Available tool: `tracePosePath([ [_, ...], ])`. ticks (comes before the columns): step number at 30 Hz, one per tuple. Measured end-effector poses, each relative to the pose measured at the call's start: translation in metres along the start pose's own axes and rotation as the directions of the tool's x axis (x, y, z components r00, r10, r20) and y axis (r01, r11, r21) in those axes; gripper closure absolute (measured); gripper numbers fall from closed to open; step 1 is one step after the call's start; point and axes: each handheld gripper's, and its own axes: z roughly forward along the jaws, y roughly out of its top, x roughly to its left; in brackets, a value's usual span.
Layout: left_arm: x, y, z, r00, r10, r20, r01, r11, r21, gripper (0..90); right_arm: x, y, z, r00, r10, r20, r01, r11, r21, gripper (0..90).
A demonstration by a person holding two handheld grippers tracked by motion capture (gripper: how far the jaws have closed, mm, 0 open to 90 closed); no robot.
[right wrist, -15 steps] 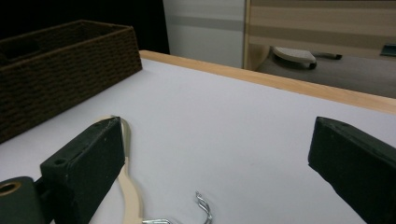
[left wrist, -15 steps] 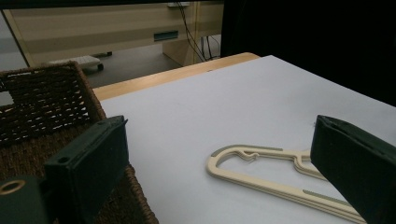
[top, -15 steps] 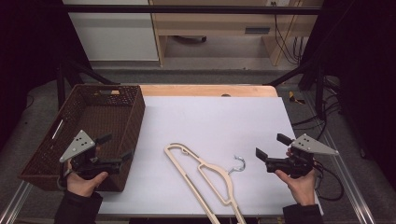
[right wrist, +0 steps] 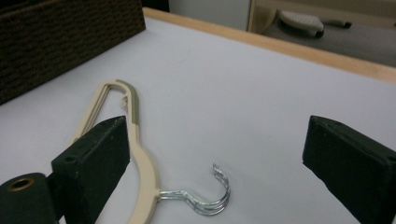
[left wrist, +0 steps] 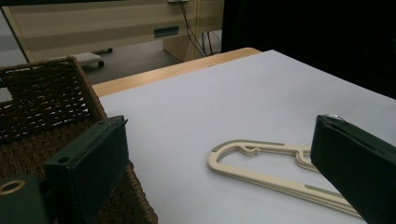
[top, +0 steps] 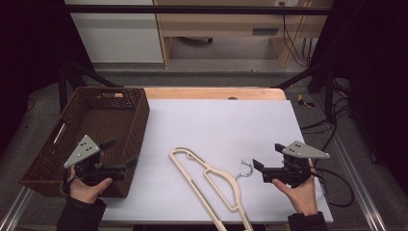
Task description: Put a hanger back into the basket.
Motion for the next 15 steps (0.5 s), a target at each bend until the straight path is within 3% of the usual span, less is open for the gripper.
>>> tracePosePath([
  [10,-0.006,0.000,0.005,0.9997,0.021,0.009,-0.021,0.9996,0.017,4.0,0.022,-0.013,0.017,0.9988,-0.015,-0.047,0.021,0.992,0.128,16.0],
  [13,-0.007,0.000,0.005,0.9997,0.023,0.010,-0.023,0.9995,0.022,4.0,0.031,-0.020,0.024,0.9979,-0.021,-0.060,0.031,0.984,0.178,20.0],
  [15,-0.008,0.000,0.005,0.9996,0.025,0.011,-0.025,0.9994,0.022,4.0,0.038,-0.026,0.034,0.9969,-0.021,-0.076,0.038,0.972,0.230,23.2],
])
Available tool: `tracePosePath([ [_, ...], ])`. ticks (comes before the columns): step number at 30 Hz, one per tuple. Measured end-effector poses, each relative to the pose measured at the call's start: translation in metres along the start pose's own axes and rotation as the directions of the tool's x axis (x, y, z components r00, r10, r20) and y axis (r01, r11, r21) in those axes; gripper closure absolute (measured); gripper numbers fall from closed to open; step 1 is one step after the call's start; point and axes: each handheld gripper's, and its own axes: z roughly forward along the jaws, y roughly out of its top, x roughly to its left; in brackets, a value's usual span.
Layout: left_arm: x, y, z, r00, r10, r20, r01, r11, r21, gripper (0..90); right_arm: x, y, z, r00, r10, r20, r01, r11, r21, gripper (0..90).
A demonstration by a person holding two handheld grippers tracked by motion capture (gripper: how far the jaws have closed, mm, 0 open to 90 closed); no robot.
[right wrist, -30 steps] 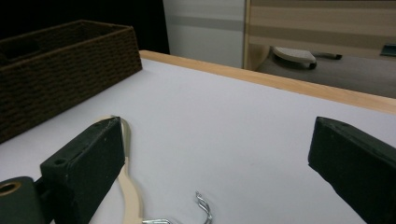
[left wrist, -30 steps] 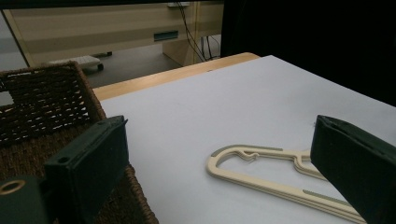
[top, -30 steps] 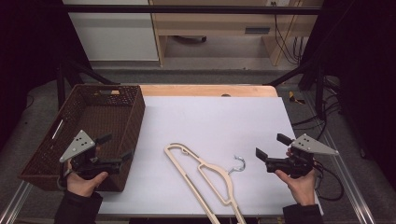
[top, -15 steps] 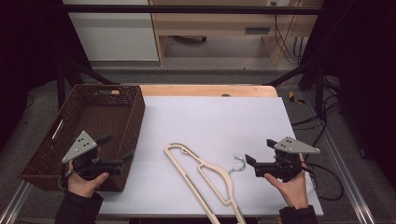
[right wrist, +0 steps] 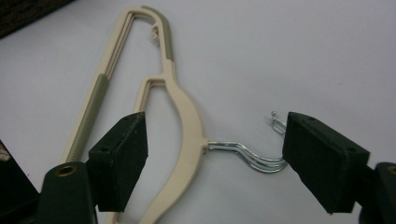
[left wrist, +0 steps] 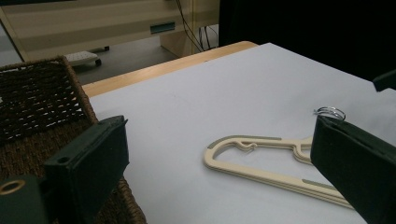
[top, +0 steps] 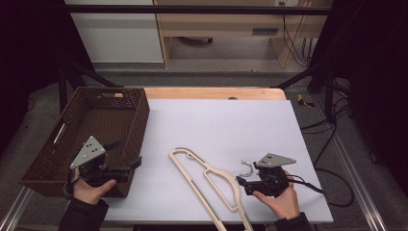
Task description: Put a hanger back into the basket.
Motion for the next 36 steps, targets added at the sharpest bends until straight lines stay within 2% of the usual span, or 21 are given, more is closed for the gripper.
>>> tracePosePath([
  [3,-0.001,0.000,0.000,1.0000,0.005,0.000,-0.005,1.0000,0.002,4.0,0.004,-0.002,0.008,1.0000,0.006,-0.005,-0.006,1.000,0.027,26.1],
  [6,-0.004,0.000,0.003,0.9999,0.013,0.005,-0.013,0.9999,0.010,4.0,0.009,-0.006,0.020,1.0000,0.009,-0.004,-0.008,0.996,0.090,29.0],
  [7,-0.005,0.000,0.003,0.9999,0.014,0.008,-0.014,0.9998,0.014,4.0,0.010,-0.007,0.022,0.9998,0.022,0.000,-0.021,0.995,0.099,29.8],
  [9,-0.005,0.000,0.004,0.9998,0.017,0.009,-0.017,0.9997,0.016,4.1,0.010,-0.009,0.024,1.0000,0.007,0.003,-0.007,0.994,0.105,31.7],
  [11,-0.006,-0.001,0.005,0.9998,0.019,0.011,-0.020,0.9996,0.019,4.1,0.015,-0.012,0.028,0.9991,0.042,0.000,-0.041,0.991,0.126,35.1],
  [13,-0.007,-0.001,0.006,0.9997,0.020,0.013,-0.021,0.9996,0.022,4.1,0.016,-0.014,0.032,0.9996,0.030,0.004,-0.030,0.987,0.160,37.1],
  [15,-0.008,-0.001,0.006,0.9996,0.024,0.015,-0.024,0.9994,0.024,4.1,0.016,-0.015,0.034,0.9994,0.033,0.009,-0.034,0.985,0.170,39.2],
  [16,-0.009,-0.001,0.008,0.9995,0.024,0.020,-0.024,0.9993,0.029,4.1,0.018,-0.017,0.040,0.9989,0.043,0.022,-0.046,0.981,0.191,41.5],
  [19,-0.011,-0.002,0.010,0.9993,0.027,0.026,-0.028,0.9990,0.034,4.2,0.017,-0.020,0.047,0.9994,0.032,0.015,-0.035,0.975,0.220,46.4],
  [20,-0.012,-0.002,0.011,0.9992,0.029,0.028,-0.030,0.9989,0.036,4.2,0.019,-0.019,0.048,0.9977,0.066,0.015,-0.068,0.969,0.236,48.2],
  [21,-0.012,-0.002,0.011,0.9992,0.029,0.028,-0.030,0.9989,0.036,4.2,0.019,-0.019,0.048,0.9977,0.066,0.015,-0.068,0.969,0.236,48.2],
  [22,-0.013,-0.002,0.011,0.9991,0.031,0.030,-0.032,0.9987,0.039,4.2,0.020,-0.020,0.052,0.9963,0.085,0.013,-0.086,0.966,0.245,50.3],
  [23,-0.014,-0.002,0.013,0.9988,0.035,0.033,-0.036,0.9984,0.044,4.2,0.019,-0.021,0.054,0.9975,0.068,0.018,-0.070,0.963,0.258,51.0],
  [24,-0.015,-0.003,0.014,0.9986,0.037,0.037,-0.039,0.9982,0.047,4.2,0.020,-0.022,0.055,0.9972,0.072,0.019,-0.074,0.962,0.264,51.5],
  [29,-0.016,-0.004,0.017,0.9983,0.042,0.040,-0.044,0.9974,0.056,4.3,0.019,-0.023,0.058,0.9977,0.068,0.006,-0.067,0.962,0.264,54.8],
  [31,-0.017,-0.004,0.017,0.9981,0.045,0.042,-0.047,0.9971,0.060,4.3,0.019,-0.023,0.058,0.9972,0.074,0.007,-0.073,0.962,0.265,55.7],
  [32,-0.017,-0.004,0.018,0.9981,0.046,0.042,-0.048,0.9969,0.062,4.3,0.020,-0.022,0.058,0.9948,0.102,0.000,-0.098,0.961,0.259,56.0],
  [33,-0.017,-0.004,0.018,0.9981,0.046,0.042,-0.048,0.9969,0.062,4.3,0.020,-0.022,0.058,0.9945,0.105,0.002,-0.102,0.960,0.261,56.8],
  [34,-0.017,-0.004,0.018,0.9978,0.049,0.044,-0.052,0.9966,0.064,4.4,0.019,-0.022,0.058,0.9964,0.084,0.010,-0.083,0.959,0.271,57.0],
  [35,-0.018,-0.004,0.018,0.9978,0.050,0.045,-0.052,0.9966,0.064,4.3,0.019,-0.023,0.059,0.9965,0.083,0.007,-0.082,0.959,0.271,56.6],
  [36,-0.018,-0.004,0.019,0.9978,0.048,0.046,-0.051,0.9967,0.064,4.4,0.021,-0.022,0.059,0.9939,0.110,-0.003,-0.106,0.958,0.267,55.8],
])
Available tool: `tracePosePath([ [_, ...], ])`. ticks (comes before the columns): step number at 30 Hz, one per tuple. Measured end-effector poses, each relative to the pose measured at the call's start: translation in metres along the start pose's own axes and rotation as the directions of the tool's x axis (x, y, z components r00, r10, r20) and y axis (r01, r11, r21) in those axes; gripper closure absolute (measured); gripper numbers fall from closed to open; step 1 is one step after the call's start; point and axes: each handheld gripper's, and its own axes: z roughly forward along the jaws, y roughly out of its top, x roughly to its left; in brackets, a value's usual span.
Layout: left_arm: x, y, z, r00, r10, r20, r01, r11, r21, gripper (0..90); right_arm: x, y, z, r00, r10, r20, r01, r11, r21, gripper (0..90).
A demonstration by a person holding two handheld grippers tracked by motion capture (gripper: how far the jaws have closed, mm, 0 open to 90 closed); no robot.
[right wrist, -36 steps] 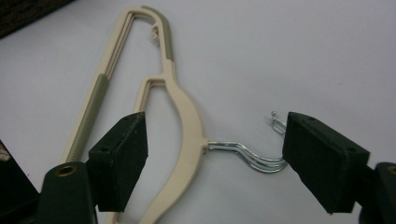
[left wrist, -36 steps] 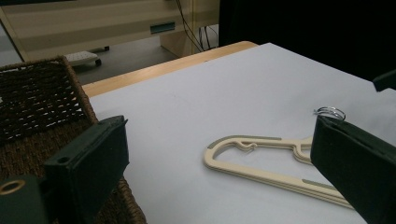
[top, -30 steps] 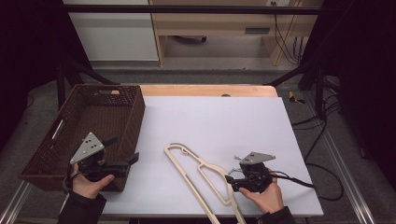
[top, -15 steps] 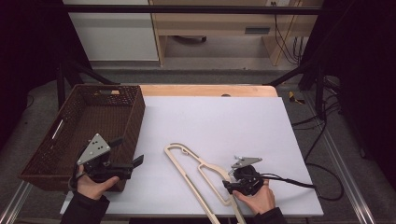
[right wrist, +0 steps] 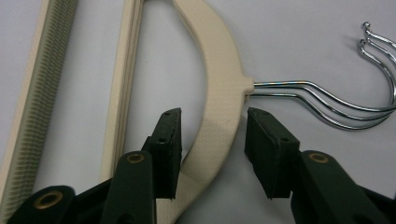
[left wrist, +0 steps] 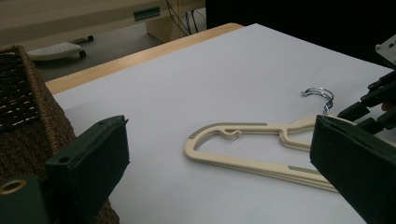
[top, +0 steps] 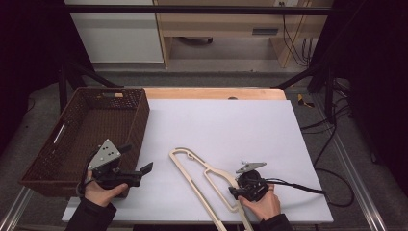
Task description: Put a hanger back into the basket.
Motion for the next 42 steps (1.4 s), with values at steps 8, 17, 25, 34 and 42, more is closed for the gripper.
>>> tracePosePath([
  [8,-0.002,0.000,0.002,1.0000,0.001,0.008,-0.001,1.0000,0.004,4.4,0.003,-0.012,-0.035,0.9995,0.014,-0.030,-0.016,0.997,-0.070,44.4],
  [17,-0.006,0.002,0.001,0.9999,0.012,0.011,-0.012,0.9999,0.003,4.4,0.018,-0.046,-0.044,0.9988,-0.023,-0.043,0.022,1.000,-0.011,50.8],
  [25,-0.009,0.001,0.004,0.9998,0.013,0.017,-0.013,0.9998,0.014,4.4,0.022,-0.063,-0.041,0.9987,0.037,-0.036,-0.035,0.998,0.056,63.5],
  [34,-0.014,-0.001,0.010,0.9994,0.017,0.031,-0.018,0.9993,0.034,4.5,0.022,-0.061,-0.041,0.9941,0.094,-0.053,-0.090,0.993,0.082,76.1],
  [42,-0.017,-0.003,0.015,0.9991,0.021,0.037,-0.023,0.9984,0.051,4.5,0.019,-0.059,-0.048,0.9910,0.123,-0.053,-0.119,0.991,0.067,78.7],
])
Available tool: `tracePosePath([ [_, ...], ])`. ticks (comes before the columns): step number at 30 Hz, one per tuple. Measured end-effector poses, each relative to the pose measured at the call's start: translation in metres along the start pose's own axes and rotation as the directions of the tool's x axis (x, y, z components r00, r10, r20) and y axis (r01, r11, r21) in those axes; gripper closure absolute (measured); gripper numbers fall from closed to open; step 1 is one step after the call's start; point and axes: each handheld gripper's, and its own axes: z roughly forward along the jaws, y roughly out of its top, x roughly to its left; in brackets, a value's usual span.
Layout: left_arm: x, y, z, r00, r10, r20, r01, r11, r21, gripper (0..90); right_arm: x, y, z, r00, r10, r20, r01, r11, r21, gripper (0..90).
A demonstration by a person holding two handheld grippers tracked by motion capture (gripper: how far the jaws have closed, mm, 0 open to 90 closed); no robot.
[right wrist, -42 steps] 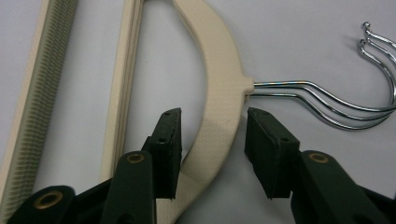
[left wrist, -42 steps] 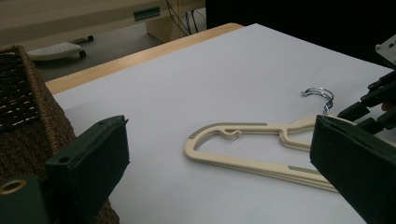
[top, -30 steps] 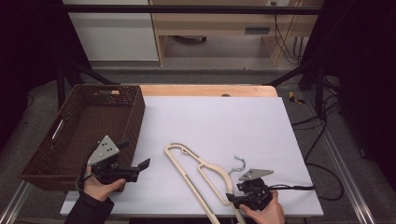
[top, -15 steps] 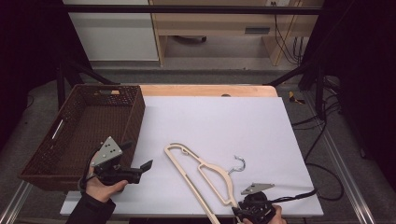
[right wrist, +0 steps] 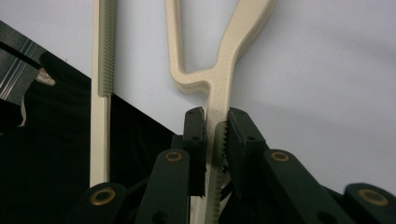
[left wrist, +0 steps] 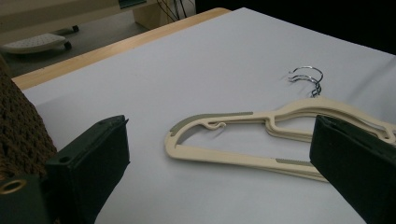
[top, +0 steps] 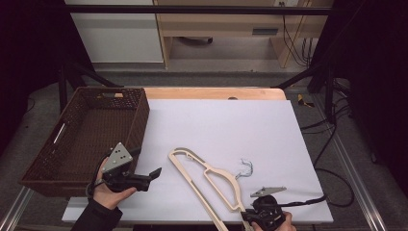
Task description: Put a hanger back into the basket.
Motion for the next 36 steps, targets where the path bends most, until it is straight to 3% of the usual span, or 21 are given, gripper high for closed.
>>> tracePosePath([
  [3,-0.002,0.000,0.001,1.0000,-0.001,0.003,0.001,1.0000,0.001,4.5,0.000,0.001,-0.005,0.9999,0.012,0.000,-0.012,1.000,-0.015,79.7],
  [9,-0.010,0.003,0.011,0.9995,-0.009,0.031,0.008,0.9999,0.015,5.3,-0.004,0.003,-0.013,1.0000,-0.007,0.002,0.007,0.999,-0.046,80.7],
  [13,-0.026,0.009,0.026,0.9974,0.024,0.068,-0.027,0.9983,0.051,5.4,-0.006,0.004,-0.016,0.9997,-0.023,0.000,0.023,0.998,-0.065,80.8],
  [15,-0.035,0.014,0.036,0.9947,0.049,0.090,-0.055,0.9965,0.064,5.4,-0.005,0.005,-0.017,1.0000,-0.007,0.004,0.007,0.998,-0.058,80.9],
  [19,-0.045,0.023,0.063,0.9865,0.092,0.136,-0.107,0.9883,0.108,6.3,-0.006,0.006,-0.019,0.9997,-0.024,-0.005,0.023,0.997,-0.075,80.9],
  [21,-0.049,0.028,0.079,0.9790,0.100,0.177,-0.125,0.9826,0.137,7.4,-0.006,0.006,-0.020,0.9997,-0.023,-0.004,0.022,0.997,-0.077,81.0],
  [23,-0.053,0.032,0.096,0.9724,0.114,0.204,-0.149,0.9739,0.171,8.3,-0.007,0.005,-0.021,0.9995,-0.031,-0.002,0.031,0.996,-0.080,81.0],
  [28,-0.060,0.039,0.130,0.9456,0.175,0.274,-0.242,0.9425,0.231,13.5,-0.005,0.005,-0.021,0.9995,-0.024,-0.022,0.022,0.997,-0.075,81.1],
  [32,-0.063,0.039,0.155,0.9264,0.195,0.322,-0.287,0.9195,0.269,19.4,-0.007,0.005,-0.019,0.9985,-0.050,-0.021,0.048,0.996,-0.081,81.1],
  [34,-0.067,0.037,0.167,0.9149,0.212,0.343,-0.317,0.9044,0.286,22.3,-0.007,0.005,-0.020,0.9986,-0.050,-0.020,0.048,0.996,-0.079,81.1],
  [36,-0.071,0.035,0.176,0.9035,0.236,0.358,-0.352,0.8846,0.306,24.7,-0.007,0.005,-0.020,0.9985,-0.048,-0.026,0.046,0.996,-0.080,81.1],
])
